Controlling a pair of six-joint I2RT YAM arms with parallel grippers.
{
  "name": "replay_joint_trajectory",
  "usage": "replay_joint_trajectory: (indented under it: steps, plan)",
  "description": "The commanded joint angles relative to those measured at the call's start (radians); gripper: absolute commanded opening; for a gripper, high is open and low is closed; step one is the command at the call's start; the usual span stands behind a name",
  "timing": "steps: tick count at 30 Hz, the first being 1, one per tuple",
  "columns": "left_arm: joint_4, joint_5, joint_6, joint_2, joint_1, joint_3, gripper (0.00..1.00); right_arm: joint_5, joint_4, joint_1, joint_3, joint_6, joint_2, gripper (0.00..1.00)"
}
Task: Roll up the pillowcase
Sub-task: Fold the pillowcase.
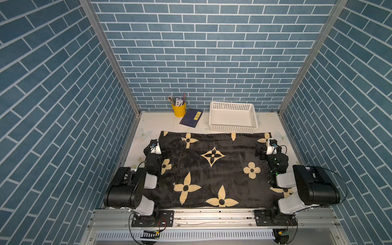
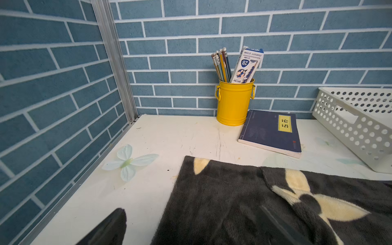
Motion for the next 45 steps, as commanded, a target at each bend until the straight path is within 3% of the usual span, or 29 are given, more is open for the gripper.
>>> replay_joint_trajectory:
  steps: [1, 20, 23, 26, 29, 32, 33, 37, 41, 45]
  plan:
    - [-0.005, 0.006, 0.002, 0.001, 0.008, 0.016, 1.00, 0.009, -0.008, 0.005, 0.015, -0.011, 0.006, 1.00]
    - [-0.005, 0.007, -0.001, -0.002, 0.010, 0.014, 1.00, 0.009, -0.007, 0.005, 0.014, -0.011, 0.002, 1.00]
    - [-0.075, -0.041, -0.017, -0.030, 0.010, 0.043, 1.00, 0.112, -0.069, 0.008, 0.027, 0.015, -0.045, 1.00]
    - [-0.377, -0.152, -0.063, -0.104, 0.010, 0.188, 1.00, 0.184, -0.322, 0.010, 0.120, 0.042, -0.150, 1.00]
    - [-0.741, -0.275, -0.108, -0.114, 0.010, 0.424, 1.00, 0.260, -0.479, 0.010, 0.200, 0.120, -0.217, 1.00]
    - [-1.038, -0.355, -0.194, -0.069, 0.020, 0.655, 1.00, 0.469, -0.636, 0.006, 0.264, 0.393, -0.258, 1.00]
    - [-1.124, -0.371, -0.238, -0.046, 0.030, 0.720, 1.00, 0.488, -0.698, -0.005, 0.301, 0.444, -0.264, 1.00]
    - [-1.233, -0.200, -0.292, 0.015, 0.085, 0.850, 1.00, 0.341, -0.798, -0.030, 0.408, 0.435, -0.225, 1.00]
    - [-1.323, -0.075, -0.313, 0.130, 0.103, 0.965, 1.00, 0.307, -0.902, -0.032, 0.514, 0.453, -0.157, 1.00]
    - [-1.434, -0.031, -0.327, 0.291, 0.107, 1.101, 0.98, 0.300, -0.991, -0.033, 0.607, 0.453, -0.083, 1.00]
